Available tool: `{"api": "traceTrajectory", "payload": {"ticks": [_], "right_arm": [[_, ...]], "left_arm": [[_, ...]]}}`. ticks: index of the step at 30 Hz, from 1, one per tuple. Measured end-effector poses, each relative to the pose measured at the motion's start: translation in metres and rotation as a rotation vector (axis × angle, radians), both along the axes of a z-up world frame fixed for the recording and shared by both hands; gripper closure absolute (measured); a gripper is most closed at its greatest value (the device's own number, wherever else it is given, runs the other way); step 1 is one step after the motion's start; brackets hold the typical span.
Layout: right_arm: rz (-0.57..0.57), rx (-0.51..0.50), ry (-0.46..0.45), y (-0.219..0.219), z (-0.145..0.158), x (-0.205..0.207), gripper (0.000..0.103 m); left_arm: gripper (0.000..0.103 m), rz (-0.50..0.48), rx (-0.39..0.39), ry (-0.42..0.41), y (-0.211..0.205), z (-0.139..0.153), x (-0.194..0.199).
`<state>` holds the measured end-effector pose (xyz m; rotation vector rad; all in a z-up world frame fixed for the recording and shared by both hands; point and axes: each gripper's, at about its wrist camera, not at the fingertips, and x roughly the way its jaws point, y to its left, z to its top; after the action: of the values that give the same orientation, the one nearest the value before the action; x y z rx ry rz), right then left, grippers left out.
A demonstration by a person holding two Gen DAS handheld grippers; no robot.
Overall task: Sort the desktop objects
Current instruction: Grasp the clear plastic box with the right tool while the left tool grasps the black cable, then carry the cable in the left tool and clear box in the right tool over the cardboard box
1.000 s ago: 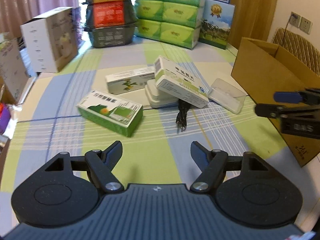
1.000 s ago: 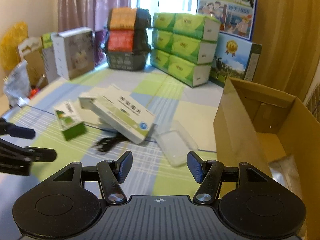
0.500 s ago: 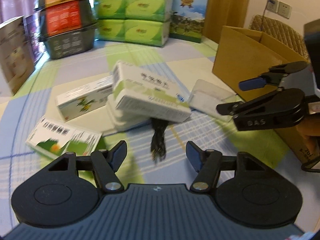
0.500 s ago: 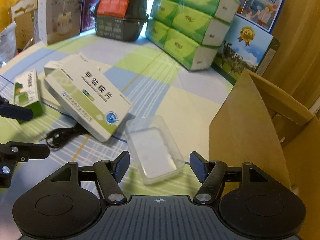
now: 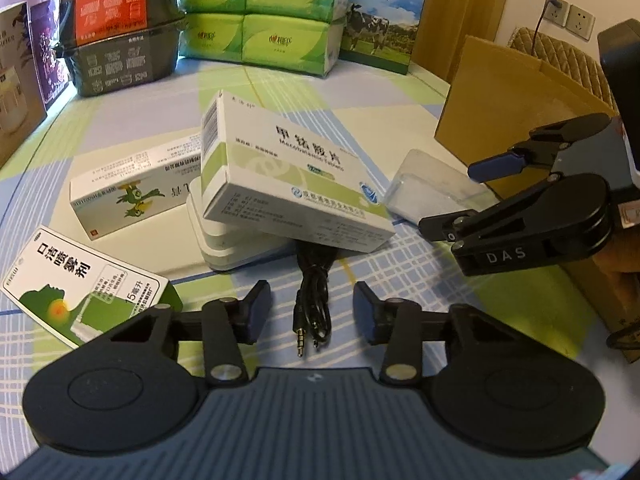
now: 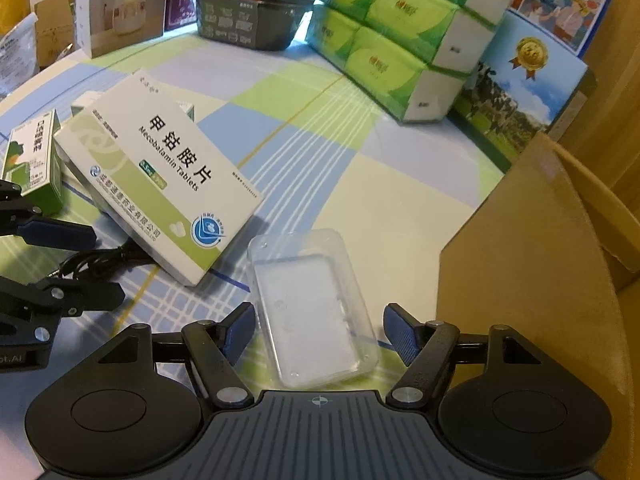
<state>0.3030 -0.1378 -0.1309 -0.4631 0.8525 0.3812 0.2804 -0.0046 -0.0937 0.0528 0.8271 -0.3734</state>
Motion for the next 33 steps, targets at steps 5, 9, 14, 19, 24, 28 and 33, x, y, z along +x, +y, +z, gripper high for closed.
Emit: {"api": "traceTrajectory", "payload": {"ticks": [5,9,14,19,24,28,33], "right_arm": [[-0.026,0.025,0.017,-0.002,-0.001,-0.004,0.044],[-0.040,0.050,0.038,-0.002,0.002,-0.019,0.047],[-0.072,0.107,0.068,-0.004,0.006,-0.056,0.047],[-0.117,0.194,0.089,-0.012,0.015,-0.104,0.047],[-0.141,0.238,0.076,-0.021,0.028,-0.148,0.047],[-0.159,0.261,0.058,-0.030,0.040,-0.175,0.047],[-0.172,0.282,0.041,-0.040,0.054,-0.200,0.047]], "left_arm": [[0.089,0.022,-0.009,0.010,0.004,0.002,0.000],[0.091,0.042,-0.021,0.034,0.005,0.005,-0.007],[0.092,0.081,-0.041,0.075,0.004,0.010,-0.036],[0.093,0.121,-0.042,0.101,0.005,0.015,-0.075],[0.093,0.160,-0.067,0.098,0.006,0.021,-0.116],[0.093,0.177,-0.084,0.078,0.004,0.030,-0.142],[0.093,0.196,-0.113,0.065,-0.004,0.043,-0.170]]}}
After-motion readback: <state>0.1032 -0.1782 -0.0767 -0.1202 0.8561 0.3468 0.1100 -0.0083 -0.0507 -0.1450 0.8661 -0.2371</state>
